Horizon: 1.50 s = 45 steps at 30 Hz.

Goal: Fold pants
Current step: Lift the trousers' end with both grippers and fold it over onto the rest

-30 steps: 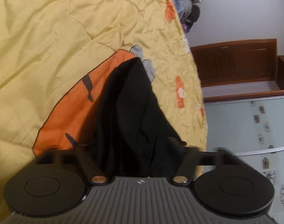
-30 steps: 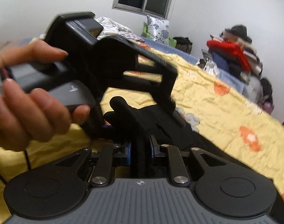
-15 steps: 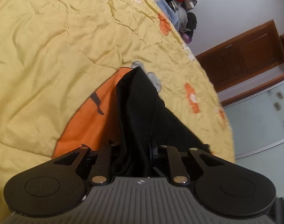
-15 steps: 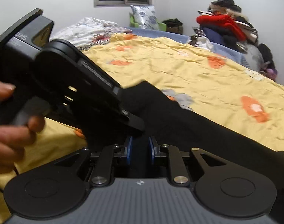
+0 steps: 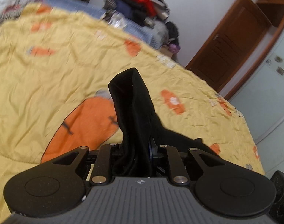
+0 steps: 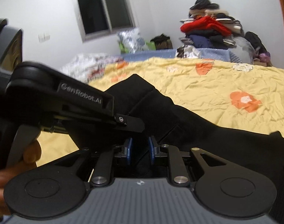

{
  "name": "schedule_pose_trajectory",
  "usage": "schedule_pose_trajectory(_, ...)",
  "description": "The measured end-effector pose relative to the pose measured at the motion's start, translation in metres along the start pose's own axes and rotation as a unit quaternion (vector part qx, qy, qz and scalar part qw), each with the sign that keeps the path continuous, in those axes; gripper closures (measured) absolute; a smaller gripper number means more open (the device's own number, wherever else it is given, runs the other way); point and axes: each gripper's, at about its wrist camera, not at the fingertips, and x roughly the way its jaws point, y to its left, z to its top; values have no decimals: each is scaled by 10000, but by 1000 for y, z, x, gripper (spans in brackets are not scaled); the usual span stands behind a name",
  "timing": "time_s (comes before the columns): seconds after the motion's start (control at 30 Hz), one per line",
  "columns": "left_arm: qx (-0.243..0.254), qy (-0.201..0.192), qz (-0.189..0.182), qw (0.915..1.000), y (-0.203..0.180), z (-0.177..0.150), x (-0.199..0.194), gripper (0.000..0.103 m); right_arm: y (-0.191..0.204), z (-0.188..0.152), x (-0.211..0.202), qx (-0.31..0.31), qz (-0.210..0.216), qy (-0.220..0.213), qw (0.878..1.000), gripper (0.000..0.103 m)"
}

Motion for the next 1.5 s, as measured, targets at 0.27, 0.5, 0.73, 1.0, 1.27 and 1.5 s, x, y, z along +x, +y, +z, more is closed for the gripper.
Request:
schedule_pose_trajectory(0.27,785,-397,-215,9959,-93,-14,-18,77,-48,4,-66,894,183,-752,9930,84)
schedule_pose_trajectory(0.5,1538,-457,-426,9861,-179,-48,-9,73,-96,-8,-125,1419,-15,-1183,9828,84)
schedule_pose_trajectory(0.73,2161,-277,-740,9732,-254,-93,17,70,-145,-36,-183,1894,-343,-1466,9703,84)
schedule_pose_trajectory(1.0,2606,18,-997,9603,-305,-140,47,70,-190,-71,-227,2357,-767,-1521,9568,84)
schedule_pose_trajectory(1.27,2791,157,-1107,9537,-331,-168,72,69,-217,-96,-249,2618,-1069,-1464,9479,84)
schedule_pose_trajectory(1.5,2919,715,-1458,9426,-343,-186,96,56,-235,-106,-257,2649,-1503,-971,9475,80)
